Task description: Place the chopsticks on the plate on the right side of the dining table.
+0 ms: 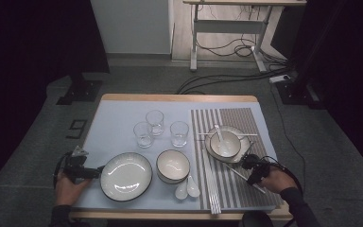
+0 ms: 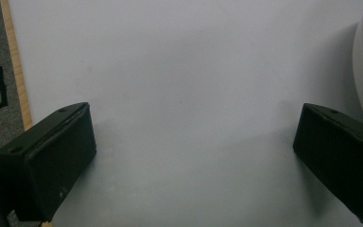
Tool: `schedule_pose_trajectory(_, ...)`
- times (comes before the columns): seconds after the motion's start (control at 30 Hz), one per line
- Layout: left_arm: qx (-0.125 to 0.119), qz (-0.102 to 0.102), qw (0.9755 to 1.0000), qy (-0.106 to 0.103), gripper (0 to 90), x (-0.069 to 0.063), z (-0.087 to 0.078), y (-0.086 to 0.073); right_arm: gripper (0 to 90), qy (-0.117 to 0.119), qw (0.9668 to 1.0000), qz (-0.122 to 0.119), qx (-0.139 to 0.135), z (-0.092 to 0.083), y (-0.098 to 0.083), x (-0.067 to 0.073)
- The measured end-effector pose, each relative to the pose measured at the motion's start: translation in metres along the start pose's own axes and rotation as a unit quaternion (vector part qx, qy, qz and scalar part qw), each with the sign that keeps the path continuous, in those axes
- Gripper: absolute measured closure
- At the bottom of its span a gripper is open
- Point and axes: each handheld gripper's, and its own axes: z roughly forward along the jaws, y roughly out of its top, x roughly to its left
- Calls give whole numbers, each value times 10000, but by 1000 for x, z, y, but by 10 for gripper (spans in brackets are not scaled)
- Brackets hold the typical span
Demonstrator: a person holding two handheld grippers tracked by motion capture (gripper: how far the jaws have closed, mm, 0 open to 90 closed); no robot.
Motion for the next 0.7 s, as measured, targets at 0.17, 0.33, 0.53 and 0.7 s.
schedule_pose_trajectory(0.17, 0, 2, 10000, 2, 0, 0, 0, 0, 842, 79, 9999, -43, -95, -1, -5, 5)
schedule_pose_trajectory(0.33, -1, 2, 10000, 2, 0, 0, 0, 0, 841, 82, 9998, -76, -180, -6, -8, 7)
schedule_pose_trajectory(0.53, -1, 2, 10000, 4, 0, 0, 0, 0, 842, 116, 9997, -58, -216, -12, -13, 10)
schedule_pose_trajectory(0.7, -2, 2, 10000, 6, 0, 0, 0, 0, 842, 108, 9995, -65, -296, -18, -16, 11)
